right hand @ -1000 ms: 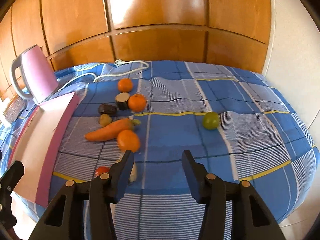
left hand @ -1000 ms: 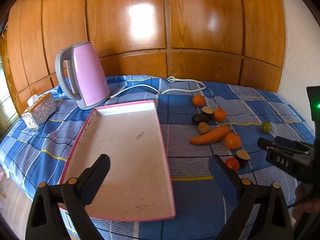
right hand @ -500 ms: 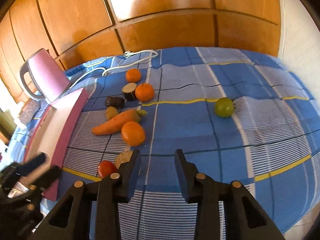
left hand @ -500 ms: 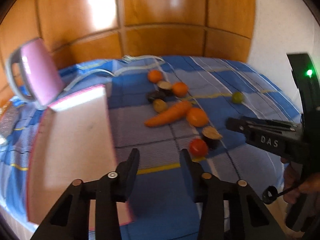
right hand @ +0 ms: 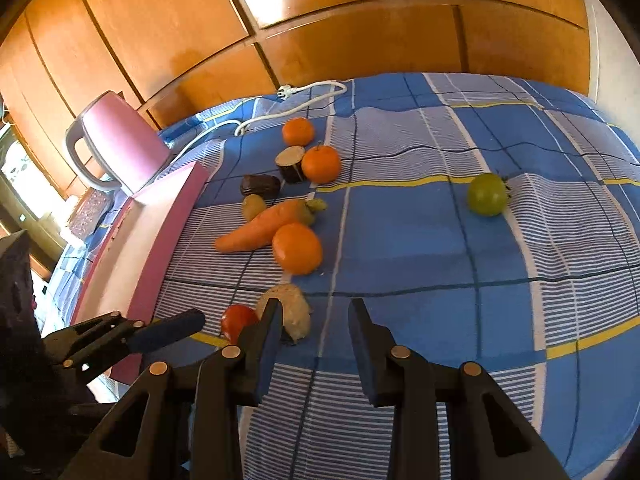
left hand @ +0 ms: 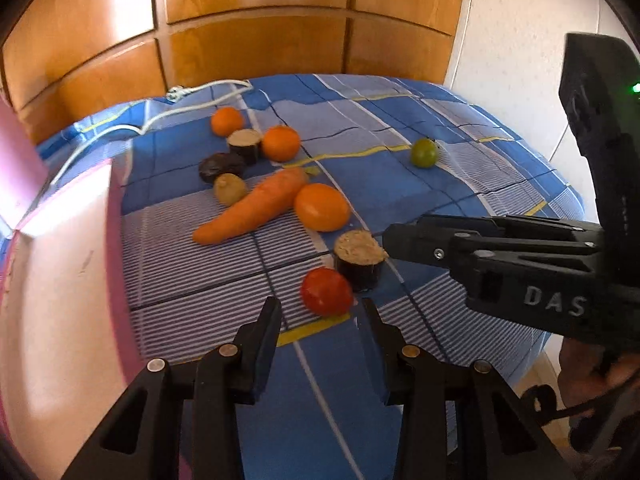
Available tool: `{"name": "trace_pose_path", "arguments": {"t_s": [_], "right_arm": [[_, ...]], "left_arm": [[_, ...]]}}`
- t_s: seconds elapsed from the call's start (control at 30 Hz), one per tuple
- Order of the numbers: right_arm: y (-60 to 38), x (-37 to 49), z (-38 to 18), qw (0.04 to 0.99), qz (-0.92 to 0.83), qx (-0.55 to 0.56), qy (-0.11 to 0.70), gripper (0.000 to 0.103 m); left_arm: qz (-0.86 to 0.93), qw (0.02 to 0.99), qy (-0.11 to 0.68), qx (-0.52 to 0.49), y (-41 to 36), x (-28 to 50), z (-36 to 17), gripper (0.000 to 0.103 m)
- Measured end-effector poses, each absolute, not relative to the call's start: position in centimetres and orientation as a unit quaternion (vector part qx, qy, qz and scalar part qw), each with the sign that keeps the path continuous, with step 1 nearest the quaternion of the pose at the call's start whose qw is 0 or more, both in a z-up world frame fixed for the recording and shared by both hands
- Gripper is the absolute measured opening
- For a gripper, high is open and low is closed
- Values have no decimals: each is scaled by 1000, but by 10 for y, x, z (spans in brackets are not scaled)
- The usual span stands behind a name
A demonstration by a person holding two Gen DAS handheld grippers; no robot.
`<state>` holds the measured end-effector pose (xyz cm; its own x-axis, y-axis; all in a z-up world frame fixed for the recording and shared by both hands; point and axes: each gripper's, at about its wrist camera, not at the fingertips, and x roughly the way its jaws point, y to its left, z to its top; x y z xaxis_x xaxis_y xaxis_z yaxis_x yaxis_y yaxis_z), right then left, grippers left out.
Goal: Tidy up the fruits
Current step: 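Grasp the red tomato with the left tool while the right tool grasps the beige root slice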
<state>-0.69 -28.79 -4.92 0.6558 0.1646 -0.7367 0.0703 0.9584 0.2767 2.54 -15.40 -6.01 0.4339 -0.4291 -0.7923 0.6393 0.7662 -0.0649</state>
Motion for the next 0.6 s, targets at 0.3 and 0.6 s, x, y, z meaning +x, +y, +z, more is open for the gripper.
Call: {"name": "trace_pose_path", "arguments": {"t_s": [0.3, 0.6], "right_arm": [[-285, -3, -54, 890, 48, 151, 428, 35], [-269, 10, -57, 886, 61, 147, 436, 35]], "left_arm": [[-316, 840, 432, 92, -150, 37, -70, 29], [-281, 854, 432, 72, -130, 39, -69, 28]]}}
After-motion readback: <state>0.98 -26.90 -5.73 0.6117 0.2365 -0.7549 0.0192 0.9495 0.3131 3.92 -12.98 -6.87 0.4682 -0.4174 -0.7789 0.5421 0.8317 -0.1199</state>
